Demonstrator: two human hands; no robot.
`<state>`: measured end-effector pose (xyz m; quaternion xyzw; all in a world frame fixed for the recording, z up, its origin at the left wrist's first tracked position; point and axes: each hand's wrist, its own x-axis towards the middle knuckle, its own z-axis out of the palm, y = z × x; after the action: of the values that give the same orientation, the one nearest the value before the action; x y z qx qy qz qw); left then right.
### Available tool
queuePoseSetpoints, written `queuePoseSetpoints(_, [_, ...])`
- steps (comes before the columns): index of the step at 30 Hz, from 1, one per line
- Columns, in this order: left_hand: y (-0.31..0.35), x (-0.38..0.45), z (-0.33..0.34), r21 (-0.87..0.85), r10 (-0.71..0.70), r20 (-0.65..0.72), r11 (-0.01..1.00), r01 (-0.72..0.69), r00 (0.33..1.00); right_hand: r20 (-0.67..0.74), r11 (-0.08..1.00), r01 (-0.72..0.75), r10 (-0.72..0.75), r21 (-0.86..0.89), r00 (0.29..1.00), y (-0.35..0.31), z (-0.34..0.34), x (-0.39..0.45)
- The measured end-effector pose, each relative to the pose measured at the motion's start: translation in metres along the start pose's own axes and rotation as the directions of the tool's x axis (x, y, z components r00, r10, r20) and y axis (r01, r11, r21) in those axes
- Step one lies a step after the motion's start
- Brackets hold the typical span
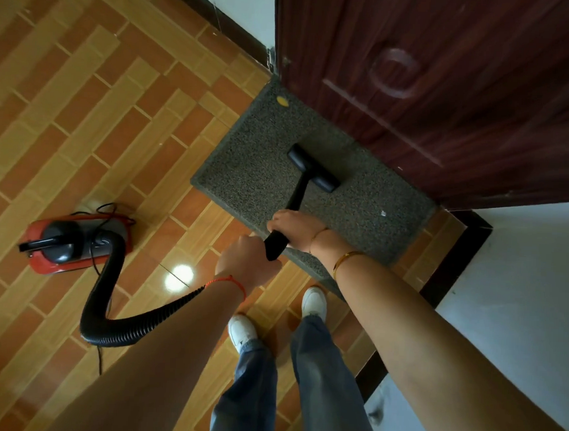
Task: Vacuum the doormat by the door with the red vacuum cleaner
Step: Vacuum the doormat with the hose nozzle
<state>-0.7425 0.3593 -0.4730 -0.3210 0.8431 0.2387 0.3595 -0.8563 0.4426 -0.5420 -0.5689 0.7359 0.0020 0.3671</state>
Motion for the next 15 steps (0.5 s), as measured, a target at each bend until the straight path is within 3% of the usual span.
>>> queuePoseSetpoints(15, [-0.145, -0.081, 0.022, 0.077, -0.059, 0.052, 0.996, 0.055, 0.997, 0.022, 0.998, 0.069, -0.069, -0.002, 0.997, -0.161, 0.053, 0.029])
